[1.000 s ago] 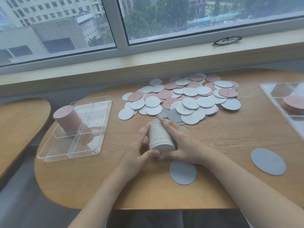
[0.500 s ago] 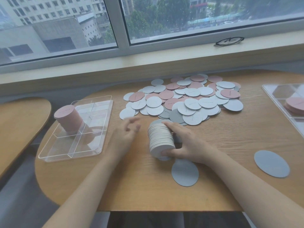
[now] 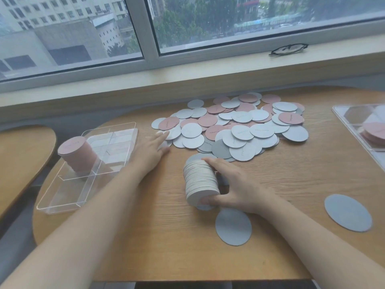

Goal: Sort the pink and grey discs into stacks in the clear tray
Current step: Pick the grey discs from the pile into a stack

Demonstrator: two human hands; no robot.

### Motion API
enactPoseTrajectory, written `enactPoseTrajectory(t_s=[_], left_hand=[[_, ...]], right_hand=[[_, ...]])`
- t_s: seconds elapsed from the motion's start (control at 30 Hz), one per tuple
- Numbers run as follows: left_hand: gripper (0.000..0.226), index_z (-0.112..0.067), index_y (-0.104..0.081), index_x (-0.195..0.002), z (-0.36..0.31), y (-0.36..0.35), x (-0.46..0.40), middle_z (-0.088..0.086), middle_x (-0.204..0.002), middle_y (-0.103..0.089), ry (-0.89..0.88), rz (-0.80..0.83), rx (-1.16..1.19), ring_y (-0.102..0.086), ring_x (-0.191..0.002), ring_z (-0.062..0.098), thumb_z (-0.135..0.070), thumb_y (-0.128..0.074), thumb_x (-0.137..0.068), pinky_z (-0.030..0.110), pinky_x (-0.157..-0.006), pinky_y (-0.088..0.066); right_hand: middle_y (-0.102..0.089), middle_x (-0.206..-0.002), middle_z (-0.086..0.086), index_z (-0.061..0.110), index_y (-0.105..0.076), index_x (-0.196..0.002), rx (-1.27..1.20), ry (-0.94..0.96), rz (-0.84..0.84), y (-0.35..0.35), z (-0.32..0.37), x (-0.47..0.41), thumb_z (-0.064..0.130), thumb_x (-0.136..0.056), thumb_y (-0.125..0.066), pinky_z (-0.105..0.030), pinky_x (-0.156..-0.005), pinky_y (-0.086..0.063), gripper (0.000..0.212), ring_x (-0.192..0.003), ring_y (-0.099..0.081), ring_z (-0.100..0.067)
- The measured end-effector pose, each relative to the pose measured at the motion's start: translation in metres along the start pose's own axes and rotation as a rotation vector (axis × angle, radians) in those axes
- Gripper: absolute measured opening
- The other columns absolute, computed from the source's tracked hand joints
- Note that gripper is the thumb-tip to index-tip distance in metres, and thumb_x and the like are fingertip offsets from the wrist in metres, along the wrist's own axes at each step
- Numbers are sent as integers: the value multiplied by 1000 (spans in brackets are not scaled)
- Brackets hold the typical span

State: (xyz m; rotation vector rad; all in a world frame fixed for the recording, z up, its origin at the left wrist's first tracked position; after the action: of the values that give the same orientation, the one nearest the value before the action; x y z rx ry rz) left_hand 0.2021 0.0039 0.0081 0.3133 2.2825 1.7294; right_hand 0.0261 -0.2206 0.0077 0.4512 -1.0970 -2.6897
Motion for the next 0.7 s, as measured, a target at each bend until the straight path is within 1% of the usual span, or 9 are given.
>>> enactPoseTrajectory(t_s=[0.07,0.13,0.23,0.3,0.4,0.47,0.57,0.63,0.7], left_hand=[[47,-39,-42,-150,-1,3,0,-11,-160,-34,-2,23,-32,-31,-146,17,-44,-46,-104,38,-116,-29],[42,-38,-50,-145,-3,7,2,-13,-156,-39,-8,4,-49,-37,-141,17,-45,-48,-103,39,-109,-36],[36,-29,-61,-134,-5,13,5,-8,-143,-53,-50,-64,-73,-50,-129,20,-41,-55,-101,37,-95,-42],[32,-24,-66,-128,-3,16,8,-5,-135,-60,-76,-86,-77,-58,-121,24,-37,-59,-100,38,-91,-44],[26,-18,-70,-120,0,19,18,0,-121,-67,-106,-124,-40,-63,-108,28,-30,-63,-99,37,-84,-46],[20,-17,-71,-113,-2,25,32,1,-106,-71,-116,-197,33,-64,-95,28,-27,-62,-99,37,-77,-47],[17,-23,-71,-99,-9,32,60,-3,-82,-70,-57,-291,239,-60,-75,22,-33,-58,-101,38,-68,-46],[18,-24,-70,-91,-16,30,76,-6,-73,-67,-19,-292,356,-60,-72,20,-34,-58,-100,34,-67,-45],[17,-27,-68,-85,-24,26,90,-6,-71,-67,-9,-271,439,-61,-71,16,-33,-60,-99,31,-68,-46]], right_hand=[[-41,-138,30,42,-31,-144,-9,-4,2,0,0,0,66,-68,-73,-37,-103,-44,91,-129,-42,0],[-42,-138,28,40,-31,-145,-10,-8,7,0,0,1,64,-68,-74,-36,-103,-43,92,-128,-42,0],[-43,-135,28,40,-31,-146,-13,-9,7,1,1,2,62,-68,-76,-36,-103,-43,92,-127,-43,-1],[-43,-135,28,39,-31,-146,-18,-9,4,1,1,1,61,-68,-76,-36,-103,-43,93,-126,-43,-1],[-43,-134,28,39,-32,-146,-25,-6,1,1,2,2,60,-68,-76,-36,-102,-43,92,-125,-44,-2],[-44,-134,28,40,-32,-145,-26,-5,-1,2,2,2,60,-69,-77,-36,-103,-43,90,-125,-44,-1],[-45,-135,26,41,-32,-145,-24,-18,-2,2,2,1,61,-67,-76,-36,-103,-43,91,-125,-44,-2],[-45,-138,23,37,-32,-147,-26,-22,0,2,2,0,61,-67,-75,-36,-105,-41,94,-129,-43,-2],[-45,-140,20,34,-32,-149,-37,-21,10,1,3,0,58,-68,-77,-36,-107,-40,96,-131,-42,-3]])
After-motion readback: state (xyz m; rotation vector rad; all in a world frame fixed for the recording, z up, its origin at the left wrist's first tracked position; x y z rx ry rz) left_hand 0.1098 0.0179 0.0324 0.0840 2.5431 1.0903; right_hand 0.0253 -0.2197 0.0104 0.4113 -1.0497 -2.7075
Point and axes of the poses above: each hand's wrist, its own x-axis away from the middle knuckle, its own y-axis out of the back of the hand, z = x × y, the point moved 4 cm from there along -x, towards the middle knuckle
